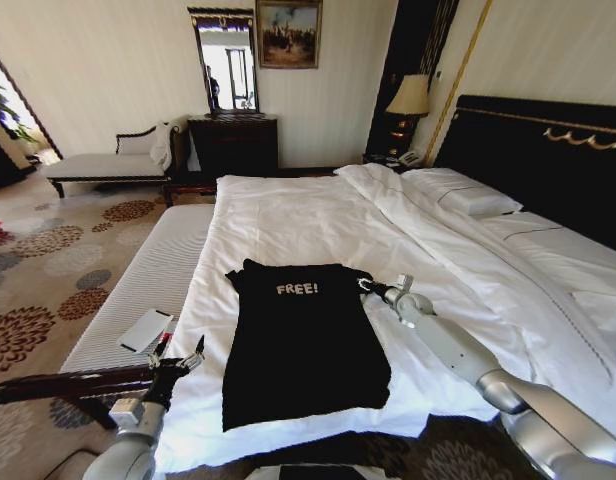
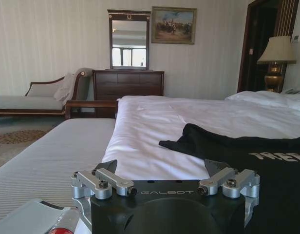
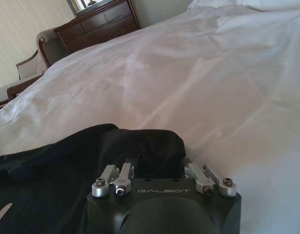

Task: Fold the clothes on the bed.

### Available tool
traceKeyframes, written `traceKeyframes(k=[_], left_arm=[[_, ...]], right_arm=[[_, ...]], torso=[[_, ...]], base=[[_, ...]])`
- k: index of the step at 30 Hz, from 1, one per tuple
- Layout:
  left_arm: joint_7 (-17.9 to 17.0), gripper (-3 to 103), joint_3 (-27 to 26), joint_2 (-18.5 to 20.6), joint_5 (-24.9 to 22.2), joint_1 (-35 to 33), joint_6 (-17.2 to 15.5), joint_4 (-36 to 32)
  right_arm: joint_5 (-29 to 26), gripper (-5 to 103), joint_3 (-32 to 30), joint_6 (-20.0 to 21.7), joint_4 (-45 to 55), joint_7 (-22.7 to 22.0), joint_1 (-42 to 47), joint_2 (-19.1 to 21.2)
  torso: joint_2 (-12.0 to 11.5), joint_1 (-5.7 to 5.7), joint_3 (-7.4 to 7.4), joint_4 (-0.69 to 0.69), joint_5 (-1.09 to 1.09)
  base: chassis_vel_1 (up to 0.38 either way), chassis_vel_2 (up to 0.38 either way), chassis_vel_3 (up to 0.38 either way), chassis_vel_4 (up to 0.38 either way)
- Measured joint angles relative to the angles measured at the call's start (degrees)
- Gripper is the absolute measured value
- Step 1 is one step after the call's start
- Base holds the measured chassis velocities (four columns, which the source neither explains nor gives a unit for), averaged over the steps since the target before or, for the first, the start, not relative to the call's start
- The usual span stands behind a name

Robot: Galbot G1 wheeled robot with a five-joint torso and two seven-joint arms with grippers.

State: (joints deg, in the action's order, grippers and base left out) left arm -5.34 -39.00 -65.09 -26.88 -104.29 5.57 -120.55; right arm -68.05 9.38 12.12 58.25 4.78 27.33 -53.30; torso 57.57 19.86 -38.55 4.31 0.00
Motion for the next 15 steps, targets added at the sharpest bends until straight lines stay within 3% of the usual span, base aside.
traceKeyframes(k=[2, 5, 10, 15], left_arm=[[0.0, 100, 0.1, 0.0, 0.0, 0.1, 0.0, 0.0], [0.0, 100, 0.3, 0.2, 0.0, 0.4, 0.0, 0.1], [0.0, 100, 0.3, 0.5, 0.0, 0.5, 0.0, -0.1], [0.0, 100, 0.0, 0.3, 0.0, 0.3, 0.0, -0.2]], right_arm=[[0.0, 41, 0.0, 0.0, 0.1, 0.0, 0.0, 0.1], [0.9, 25, 0.0, -0.3, 0.1, 0.5, 0.2, 0.4], [1.2, 9, 0.0, -0.4, -0.2, 0.9, 0.1, 0.6], [1.3, 1, -0.1, -0.6, 0.9, 0.9, 0.6, 0.6]], torso=[[0.0, 0.0, 0.0, 0.0, 0.0], [0.0, 0.0, 0.0, 0.01, -0.01], [0.0, 0.0, 0.0, 0.01, 0.0], [0.0, 0.0, 0.0, 0.0, 0.0]], base=[[0.0, 0.0, 0.0, 0.0], [0.0, 0.0, 0.0, 0.0], [0.0, 0.0, 0.0, 0.0], [0.0, 0.0, 0.0, 0.0]])
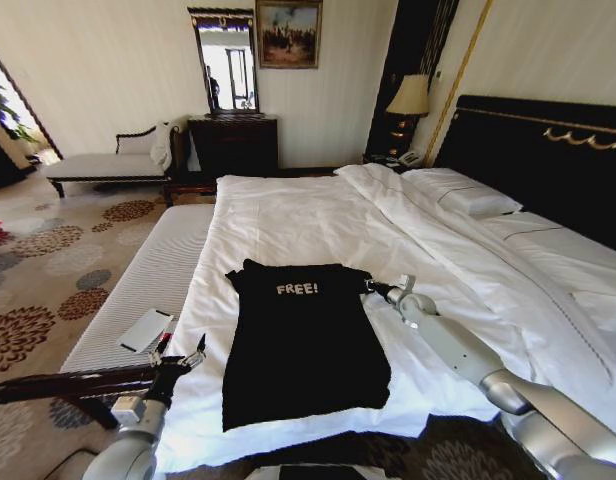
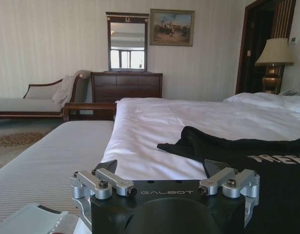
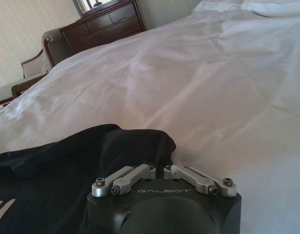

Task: Fold the clothes on the bed.

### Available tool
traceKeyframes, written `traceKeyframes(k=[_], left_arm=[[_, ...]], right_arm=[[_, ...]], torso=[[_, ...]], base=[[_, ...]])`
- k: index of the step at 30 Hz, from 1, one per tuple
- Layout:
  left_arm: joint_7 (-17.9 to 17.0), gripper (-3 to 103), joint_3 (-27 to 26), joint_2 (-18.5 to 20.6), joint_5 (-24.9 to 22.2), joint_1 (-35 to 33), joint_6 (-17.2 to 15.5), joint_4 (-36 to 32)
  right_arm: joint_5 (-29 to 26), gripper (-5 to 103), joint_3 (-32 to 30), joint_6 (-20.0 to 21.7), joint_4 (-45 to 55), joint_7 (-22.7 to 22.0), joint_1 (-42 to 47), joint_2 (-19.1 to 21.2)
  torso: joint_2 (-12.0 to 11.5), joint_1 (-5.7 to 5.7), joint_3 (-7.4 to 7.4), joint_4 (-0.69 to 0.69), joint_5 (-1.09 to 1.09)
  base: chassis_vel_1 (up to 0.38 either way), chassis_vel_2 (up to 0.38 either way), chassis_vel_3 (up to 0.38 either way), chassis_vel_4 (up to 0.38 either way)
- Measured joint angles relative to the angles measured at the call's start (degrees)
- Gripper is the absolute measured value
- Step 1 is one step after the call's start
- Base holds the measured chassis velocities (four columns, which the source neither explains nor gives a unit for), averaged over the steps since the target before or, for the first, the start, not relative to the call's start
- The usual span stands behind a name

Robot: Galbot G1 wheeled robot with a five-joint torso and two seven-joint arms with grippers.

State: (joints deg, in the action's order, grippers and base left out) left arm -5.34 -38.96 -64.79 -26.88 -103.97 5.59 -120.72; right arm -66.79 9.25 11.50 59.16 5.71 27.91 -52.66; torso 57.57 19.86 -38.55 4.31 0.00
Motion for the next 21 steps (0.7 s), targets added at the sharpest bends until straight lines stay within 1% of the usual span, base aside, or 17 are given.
traceKeyframes(k=[4, 9, 11, 14, 17, 18, 21], left_arm=[[0.0, 100, -0.1, -0.4, 0.0, -0.4, 0.1, 0.0], [0.3, 100, -0.6, -0.7, 0.0, -0.9, 0.4, 0.0], [0.4, 100, -0.8, -0.7, -0.1, -0.9, 0.5, 0.0], [0.4, 100, -0.8, -0.7, -0.2, -0.7, 0.5, -0.1], [0.4, 100, -0.5, -0.8, -0.2, -0.7, 0.5, -0.3], [0.4, 100, -0.5, -0.8, -0.2, -0.7, 0.5, -0.3], [0.4, 100, -0.7, -0.9, -0.2, -1.0, 0.5, -0.4]], right_arm=[[0.2, 1, -0.1, 0.0, 1.2, -0.1, 0.5, 0.4], [1.7, 1, -0.6, -0.2, 4.7, -0.7, 1.4, 1.5], [3.6, 1, -0.6, -0.4, 8.9, -1.2, 2.0, 2.6], [4.3, 1, 0.0, -0.2, 12.6, -2.1, 2.1, 3.7], [2.9, 1, 1.8, 1.1, 17.6, -4.5, 1.1, 4.5], [2.9, 1, 1.8, 1.1, 17.6, -4.5, 1.1, 4.5], [0.6, 1, 3.5, 2.5, 20.7, -7.0, -0.2, 4.1]], torso=[[0.0, 0.0, 0.0, 0.0, 0.0], [0.0, 0.0, 0.0, 0.0, 0.0], [0.0, 0.0, 0.0, 0.01, 0.0], [0.0, 0.0, 0.0, 0.0, 0.01], [0.0, 0.0, 0.0, 0.01, 0.01], [0.0, 0.0, 0.0, 0.01, 0.01], [0.0, 0.0, 0.0, 0.0, 0.01]], base=[[0.0, 0.0, 0.0, 0.0], [0.0, 0.0, 0.0, 0.0], [0.0, 0.0, 0.0, 0.0], [0.0, 0.0, 0.0, 0.0], [0.0, 0.0, 0.0, 0.0], [0.0, 0.0, 0.0, 0.0], [0.0, 0.0, 0.0, 0.0]])
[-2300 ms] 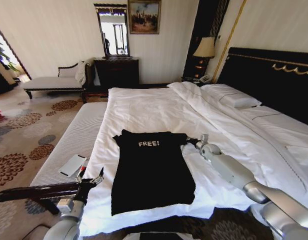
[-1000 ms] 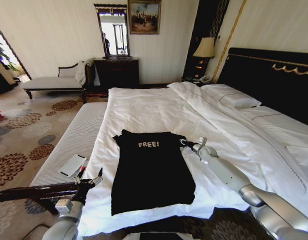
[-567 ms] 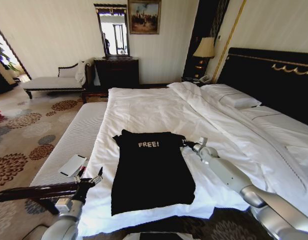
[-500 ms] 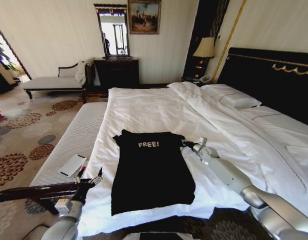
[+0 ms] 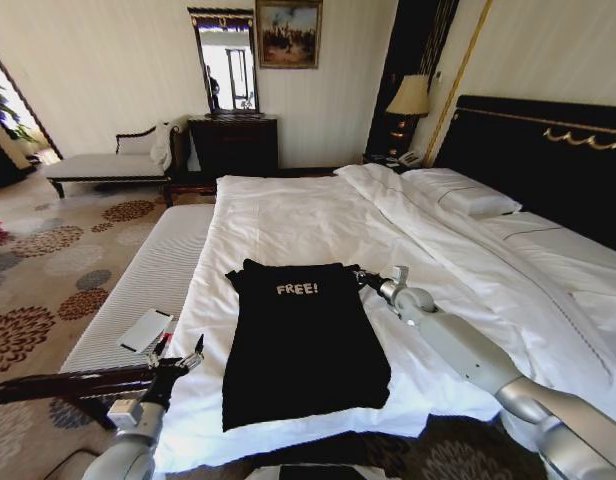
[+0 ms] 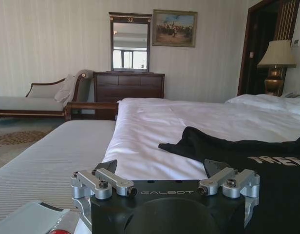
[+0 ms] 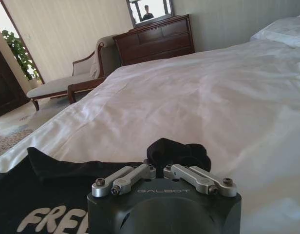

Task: Fold the clothes on the bed.

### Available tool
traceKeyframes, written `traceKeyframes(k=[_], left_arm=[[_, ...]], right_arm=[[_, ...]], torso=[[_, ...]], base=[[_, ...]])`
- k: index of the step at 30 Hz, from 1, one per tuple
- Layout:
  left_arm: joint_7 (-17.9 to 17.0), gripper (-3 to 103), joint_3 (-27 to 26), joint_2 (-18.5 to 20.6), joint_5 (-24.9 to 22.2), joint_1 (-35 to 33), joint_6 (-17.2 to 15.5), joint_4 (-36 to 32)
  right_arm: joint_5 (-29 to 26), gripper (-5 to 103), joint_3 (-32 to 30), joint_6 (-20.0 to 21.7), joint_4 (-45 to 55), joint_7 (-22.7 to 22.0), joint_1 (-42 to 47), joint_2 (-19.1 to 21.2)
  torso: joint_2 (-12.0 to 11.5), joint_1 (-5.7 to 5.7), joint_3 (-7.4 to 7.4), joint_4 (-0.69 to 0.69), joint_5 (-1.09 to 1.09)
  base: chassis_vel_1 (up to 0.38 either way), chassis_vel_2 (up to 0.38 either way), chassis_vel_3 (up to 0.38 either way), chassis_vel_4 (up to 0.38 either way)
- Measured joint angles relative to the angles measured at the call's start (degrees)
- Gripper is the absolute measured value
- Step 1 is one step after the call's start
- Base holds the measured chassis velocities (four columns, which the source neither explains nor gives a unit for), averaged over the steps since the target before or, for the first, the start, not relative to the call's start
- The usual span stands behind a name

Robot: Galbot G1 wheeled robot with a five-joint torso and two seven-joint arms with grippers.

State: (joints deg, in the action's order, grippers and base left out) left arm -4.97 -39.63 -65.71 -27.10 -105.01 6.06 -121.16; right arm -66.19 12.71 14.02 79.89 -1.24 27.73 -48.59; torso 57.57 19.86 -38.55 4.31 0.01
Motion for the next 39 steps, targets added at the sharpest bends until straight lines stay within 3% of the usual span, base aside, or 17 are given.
traceKeyframes(k=[11, 19, 29, 32, 39], left_arm=[[0.5, 100, -1.5, -0.6, 0.0, -1.4, 0.4, -0.3], [0.8, 100, -2.3, -1.2, -0.1, -2.0, 0.9, 0.1], [0.9, 100, -1.7, -1.0, -0.1, -1.3, 1.0, 0.6], [0.8, 100, -1.6, -1.0, -0.1, -1.2, 0.9, 0.6], [0.8, 100, -2.8, -0.8, -0.3, -2.0, 0.9, 0.2]], right_arm=[[0.3, 1, 6.4, 1.5, -1.9, -2.0, -3.9, -3.6], [7.6, -1, 9.6, -0.4, -8.4, 0.0, -4.0, -6.2], [8.7, 36, 10.6, -0.9, 0.2, 0.6, -1.9, -4.4], [8.8, 41, 10.8, -0.9, 1.8, 0.6, -1.5, -4.1], [10.3, 74, 10.8, -2.0, 3.0, 1.5, 0.2, -3.3]], torso=[[0.0, 0.0, 0.0, -0.01, -0.01], [0.0, 0.0, -0.01, 0.0, -0.01], [0.0, 0.0, 0.0, 0.0, 0.0], [0.0, 0.0, 0.0, 0.0, 0.0], [0.0, 0.0, 0.0, 0.0, -0.02]], base=[[0.0, 0.0, 0.0, 0.0], [0.0, 0.0, 0.0, 0.0], [0.0, 0.0, 0.0, 0.0], [0.0, 0.0, 0.0, 0.0], [0.0, 0.0, 0.0, 0.0]])
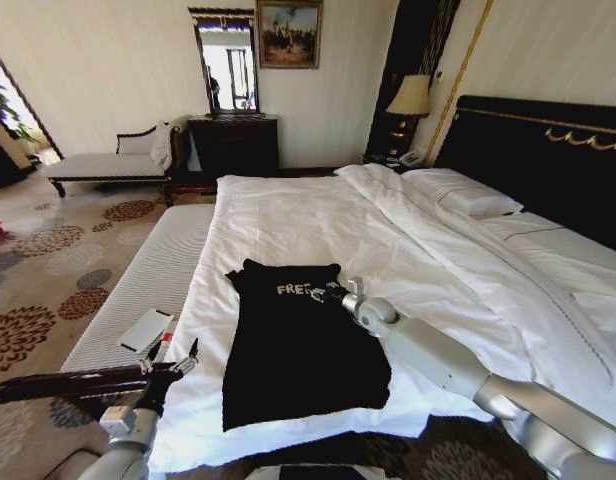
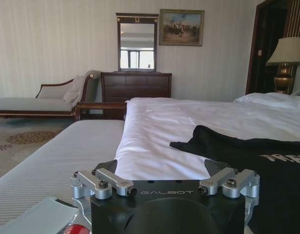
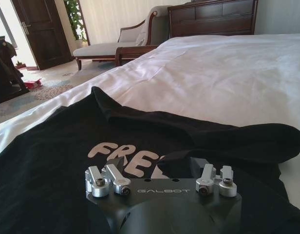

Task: Fold the clothes on the bed.

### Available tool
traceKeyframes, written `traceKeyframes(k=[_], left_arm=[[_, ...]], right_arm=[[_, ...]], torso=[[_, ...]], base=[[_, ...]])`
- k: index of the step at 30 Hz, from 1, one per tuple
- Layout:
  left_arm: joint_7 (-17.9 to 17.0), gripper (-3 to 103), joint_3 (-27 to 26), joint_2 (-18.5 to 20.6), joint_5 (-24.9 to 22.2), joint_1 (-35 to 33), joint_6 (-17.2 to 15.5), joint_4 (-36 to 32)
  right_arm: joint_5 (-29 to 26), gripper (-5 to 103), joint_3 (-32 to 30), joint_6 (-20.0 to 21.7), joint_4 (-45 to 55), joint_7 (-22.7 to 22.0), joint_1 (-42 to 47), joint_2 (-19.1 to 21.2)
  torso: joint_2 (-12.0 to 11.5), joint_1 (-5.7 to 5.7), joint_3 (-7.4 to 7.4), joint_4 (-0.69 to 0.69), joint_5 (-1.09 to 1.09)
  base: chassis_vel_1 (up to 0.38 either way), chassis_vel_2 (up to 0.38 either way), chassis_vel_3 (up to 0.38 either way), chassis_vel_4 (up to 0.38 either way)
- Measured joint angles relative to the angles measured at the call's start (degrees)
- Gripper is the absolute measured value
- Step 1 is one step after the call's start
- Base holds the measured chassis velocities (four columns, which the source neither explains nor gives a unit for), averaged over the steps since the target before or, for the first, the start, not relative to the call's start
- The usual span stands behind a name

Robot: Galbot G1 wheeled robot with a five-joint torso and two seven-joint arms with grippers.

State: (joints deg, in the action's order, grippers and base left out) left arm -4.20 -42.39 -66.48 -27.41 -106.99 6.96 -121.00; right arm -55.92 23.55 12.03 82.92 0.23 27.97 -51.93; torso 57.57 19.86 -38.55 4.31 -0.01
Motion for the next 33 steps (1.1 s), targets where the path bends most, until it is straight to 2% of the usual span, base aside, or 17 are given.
traceKeyframes(k=[2, 4, 5, 7, 9, 16, 20, 21, 25, 27, 29, 31, 33], left_arm=[[0.0, 100, -0.2, 0.0, 0.0, -0.1, 0.0, -0.1], [-0.1, 100, -0.2, 0.0, -0.1, -0.1, 0.0, -0.2], [-0.1, 100, -0.2, 0.0, -0.1, -0.1, 0.0, -0.2], [-0.2, 100, 0.3, 0.0, -0.1, 0.3, 0.0, -0.2], [-0.4, 100, 0.8, 0.0, 0.0, 0.8, -0.1, -0.2], [-1.5, 100, 1.8, 0.8, -1.3, 3.2, -1.6, -0.3], [-3.5, 100, 3.4, 3.1, -5.4, 9.6, -4.7, 0.6], [-3.5, 100, 3.4, 3.1, -5.4, 9.6, -4.7, 0.6], [-4.6, 100, 4.7, 5.9, -11.6, 15.8, -7.8, 3.8], [-4.7, 100, 5.0, 6.3, -12.4, 16.8, -8.1, 4.6], [-4.7, 100, 6.6, 7.6, -15.1, 20.8, -9.1, 7.9], [-4.6, 100, 7.1, 8.0, -16.0, 22.2, -9.3, 9.0], [-4.4, 100, 8.8, 8.8, -18.0, 25.9, -10.0, 12.3]], right_arm=[[-0.3, 74, -0.7, -0.3, 0.2, -0.1, 0.3, 0.1], [-1.7, 85, -3.5, -1.0, 1.5, -0.5, 1.2, 0.6], [-1.7, 85, -3.5, -1.0, 1.5, -0.5, 1.2, 0.6], [-2.0, 95, -5.8, -1.3, 3.2, -0.3, 2.4, 1.8], [-1.9, 99, -8.0, -1.6, 4.9, 0.1, 3.8, 3.0], [-0.6, 100, -14.7, -2.1, 7.0, 0.4, 8.8, 4.8], [0.8, 100, -22.4, -2.5, 8.5, 0.9, 16.1, 6.5], [0.8, 100, -22.4, -2.5, 8.5, 0.9, 16.1, 6.5], [1.5, 100, -29.5, -2.9, 9.5, 1.1, 23.4, 7.5], [1.7, 100, -30.8, -3.0, 9.7, 1.1, 24.6, 7.8], [2.0, 100, -36.6, -3.4, 10.3, 1.5, 29.2, 8.7], [1.9, 100, -38.6, -3.4, 10.6, 1.6, 30.6, 8.9], [1.7, 100, -44.3, -3.7, 10.9, 1.8, 34.8, 9.6]], torso=[[0.0, 0.0, 0.0, 0.0, 0.0], [0.0, 0.0, 0.0, -0.01, 0.0], [0.0, 0.0, 0.0, -0.01, 0.0], [0.0, 0.0, 0.0, -0.01, 0.01], [0.0, 0.0, 0.0, 0.0, 0.01], [0.0, 0.0, 0.0, -0.01, 0.0], [0.0, 0.0, 0.0, 0.01, 0.0], [0.0, 0.0, 0.0, 0.01, 0.0], [0.0, 0.0, 0.0, 0.01, -0.02], [0.0, 0.0, 0.0, 0.01, 0.0], [0.0, 0.0, 0.0, 0.0, 0.0], [0.0, 0.0, 0.0, -0.01, 0.02], [0.0, 0.0, 0.0, -0.01, 0.01]], base=[[0.0, 0.0, 0.0, 0.0], [0.0, 0.0, 0.0, 0.0], [0.0, 0.0, 0.0, 0.0], [0.0, 0.0, 0.0, 0.0], [0.0, 0.0, 0.0, 0.0], [0.0, 0.0, 0.0, 0.0], [0.0, 0.0, 0.0, 0.0], [0.0, 0.0, 0.0, 0.0], [0.0, 0.0, 0.0, 0.0], [0.0, 0.0, 0.0, 0.0], [0.0, 0.0, 0.0, 0.0], [0.0, 0.0, 0.0, 0.0], [0.0, 0.0, 0.0, 0.0]])
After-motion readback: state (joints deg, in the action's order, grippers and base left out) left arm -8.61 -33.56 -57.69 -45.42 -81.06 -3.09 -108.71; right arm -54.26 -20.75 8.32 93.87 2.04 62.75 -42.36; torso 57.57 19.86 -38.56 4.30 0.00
